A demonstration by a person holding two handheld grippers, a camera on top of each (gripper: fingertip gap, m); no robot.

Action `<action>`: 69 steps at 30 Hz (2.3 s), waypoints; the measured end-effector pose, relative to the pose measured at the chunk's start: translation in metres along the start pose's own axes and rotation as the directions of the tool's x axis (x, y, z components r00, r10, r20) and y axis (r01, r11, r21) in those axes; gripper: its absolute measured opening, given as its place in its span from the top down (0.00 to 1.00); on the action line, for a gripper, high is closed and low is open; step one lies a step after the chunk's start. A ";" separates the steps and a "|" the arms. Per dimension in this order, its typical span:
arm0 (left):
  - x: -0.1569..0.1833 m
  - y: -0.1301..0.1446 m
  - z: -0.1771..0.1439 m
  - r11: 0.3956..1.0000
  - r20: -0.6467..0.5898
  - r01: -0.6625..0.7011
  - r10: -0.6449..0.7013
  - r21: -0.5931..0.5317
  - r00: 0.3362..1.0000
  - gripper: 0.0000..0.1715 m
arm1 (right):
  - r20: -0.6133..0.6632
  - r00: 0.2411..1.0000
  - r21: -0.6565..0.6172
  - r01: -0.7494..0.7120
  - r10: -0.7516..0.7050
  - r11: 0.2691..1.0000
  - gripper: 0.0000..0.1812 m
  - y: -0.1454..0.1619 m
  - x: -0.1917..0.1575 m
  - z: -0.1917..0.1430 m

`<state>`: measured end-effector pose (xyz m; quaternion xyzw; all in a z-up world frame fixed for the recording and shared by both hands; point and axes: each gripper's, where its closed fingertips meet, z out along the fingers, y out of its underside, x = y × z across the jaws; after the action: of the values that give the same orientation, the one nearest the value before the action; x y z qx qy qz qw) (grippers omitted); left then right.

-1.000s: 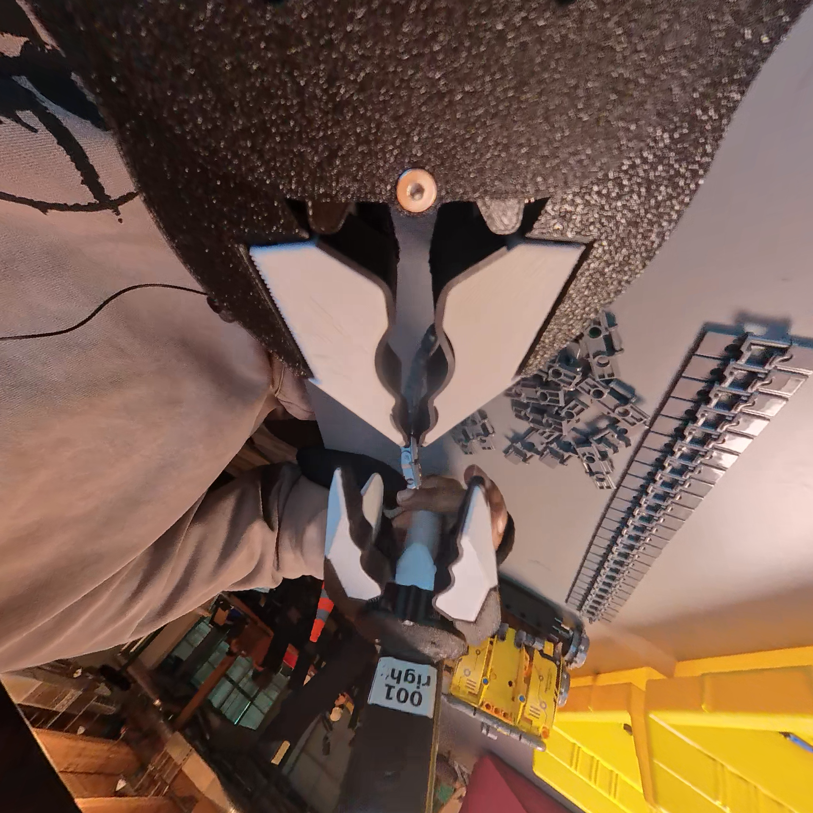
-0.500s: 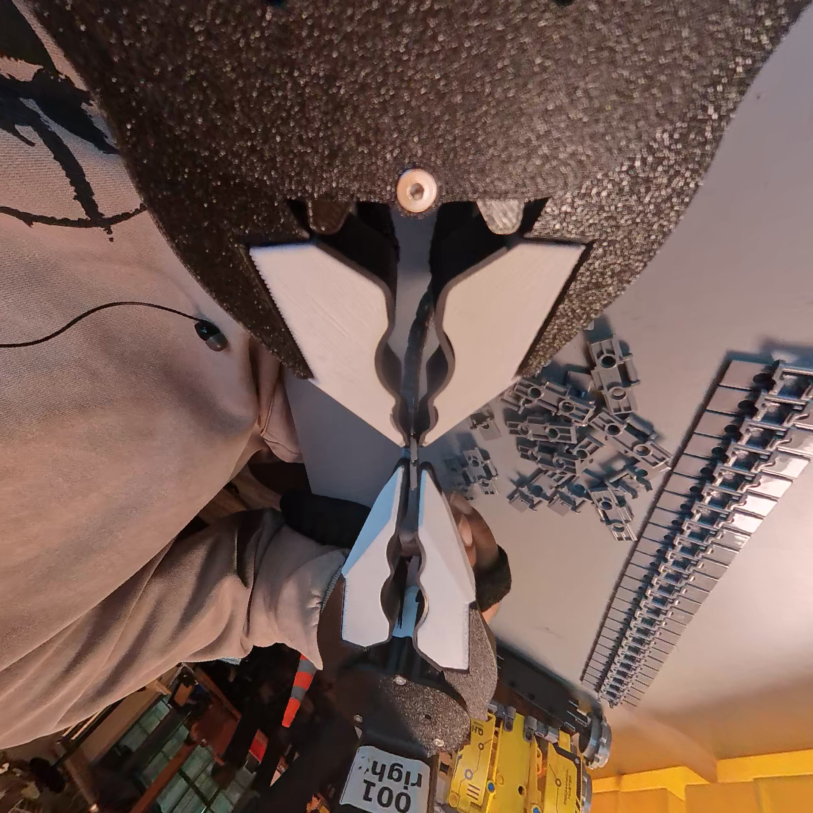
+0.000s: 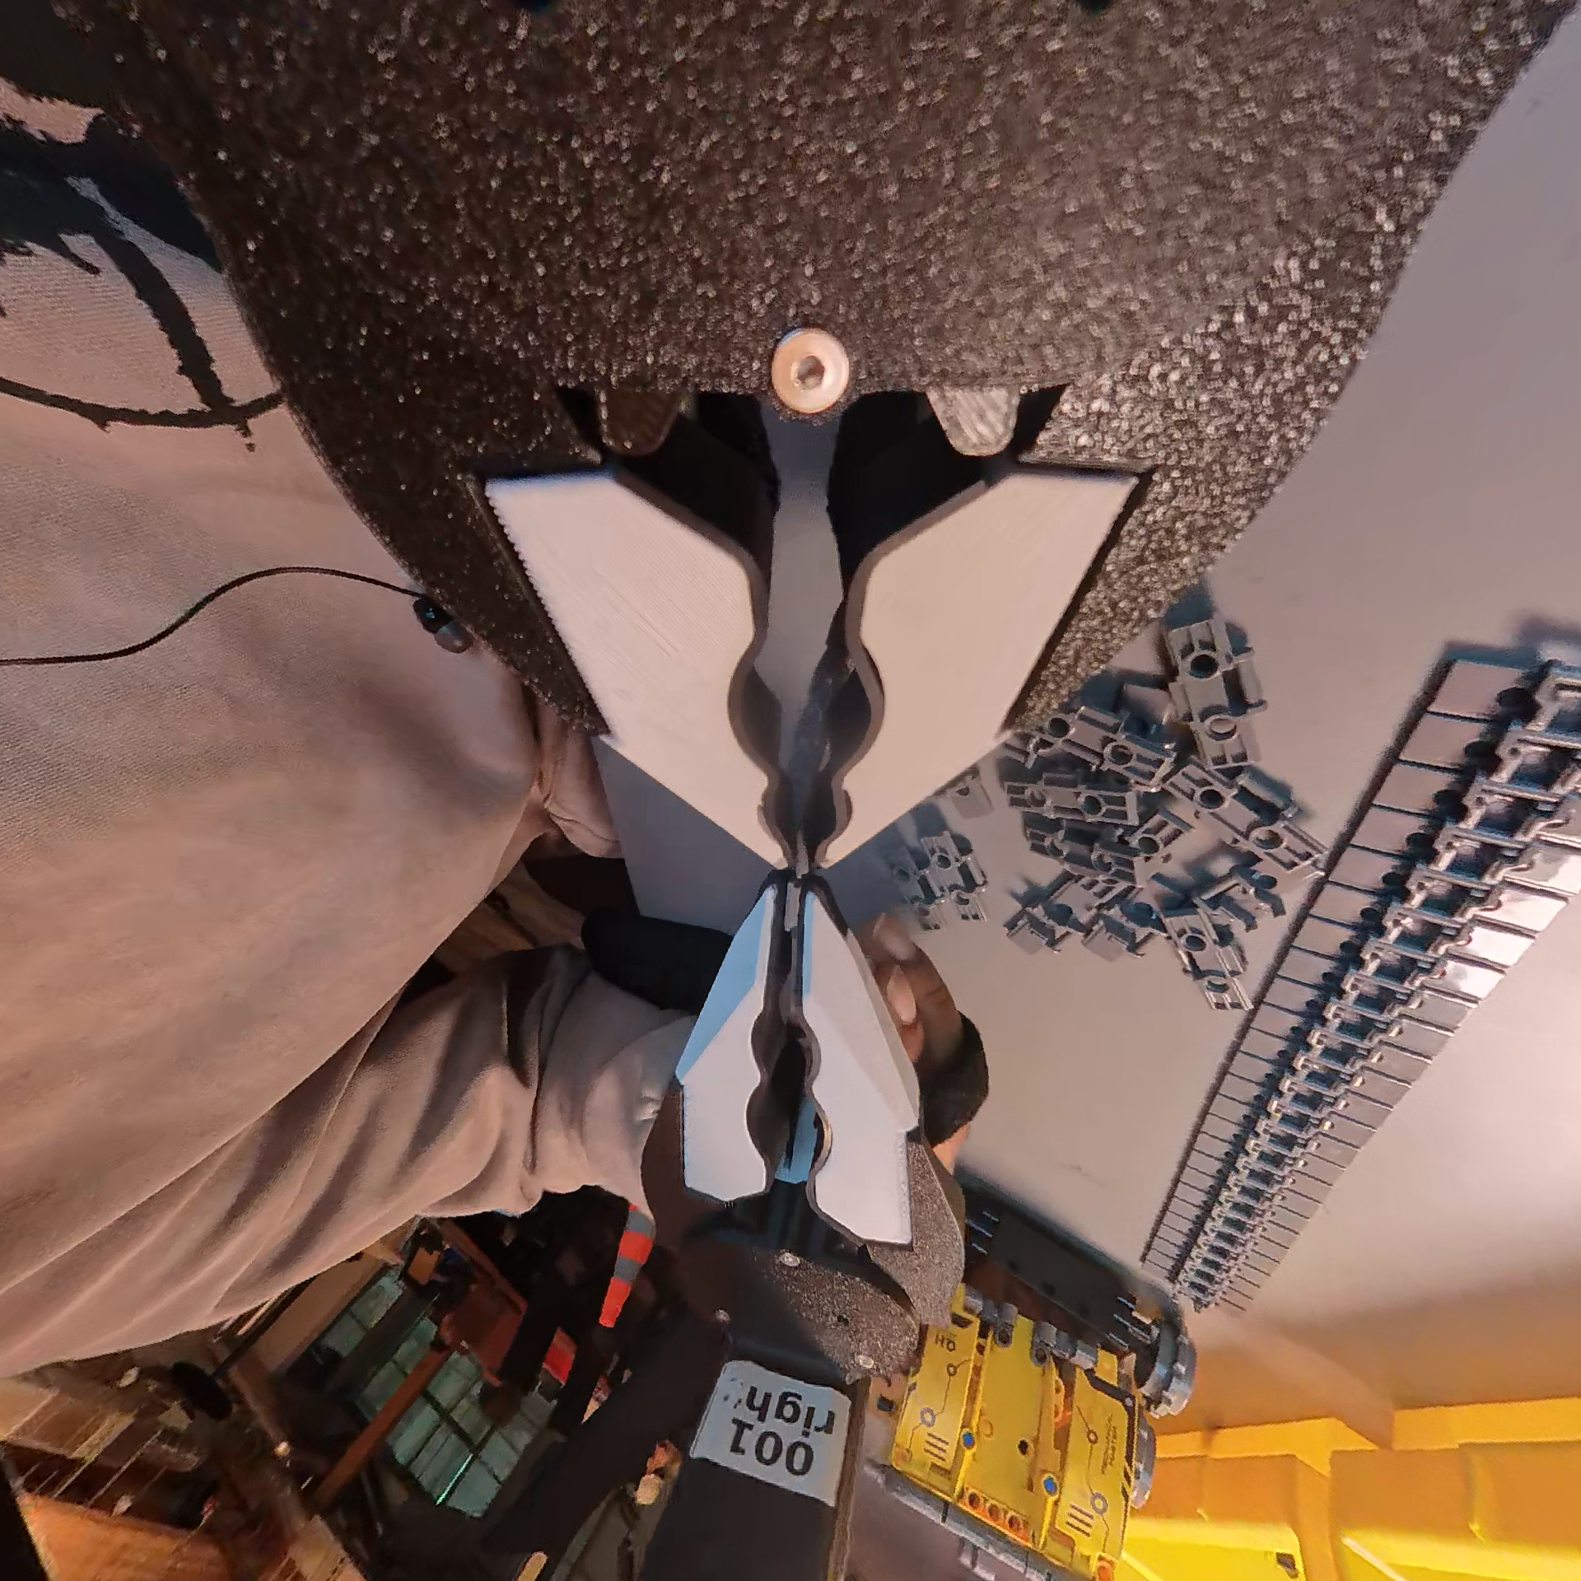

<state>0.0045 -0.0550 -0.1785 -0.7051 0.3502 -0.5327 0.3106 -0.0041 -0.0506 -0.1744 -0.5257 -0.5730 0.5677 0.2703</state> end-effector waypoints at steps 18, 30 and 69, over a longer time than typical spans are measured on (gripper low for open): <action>-0.032 0.007 -0.004 0.999 0.184 0.018 -0.010 -0.040 0.983 0.99 | 0.022 0.951 -0.001 0.309 -0.309 0.951 1.00 -0.014 -0.033 0.009; -0.030 0.001 -0.012 0.998 0.130 0.066 -0.068 0.018 0.989 0.99 | -0.237 0.961 -0.157 0.106 -0.142 0.982 0.84 0.016 0.037 -0.010; -0.002 -0.003 -0.006 1.000 0.027 -0.027 0.027 0.000 0.999 0.99 | -0.016 0.997 0.048 -0.075 0.076 0.996 0.99 -0.010 0.006 -0.001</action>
<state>-0.0013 -0.0521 -0.1762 -0.7075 0.3554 -0.5188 0.3225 -0.0078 -0.0427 -0.1660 -0.5454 -0.5366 0.5862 0.2663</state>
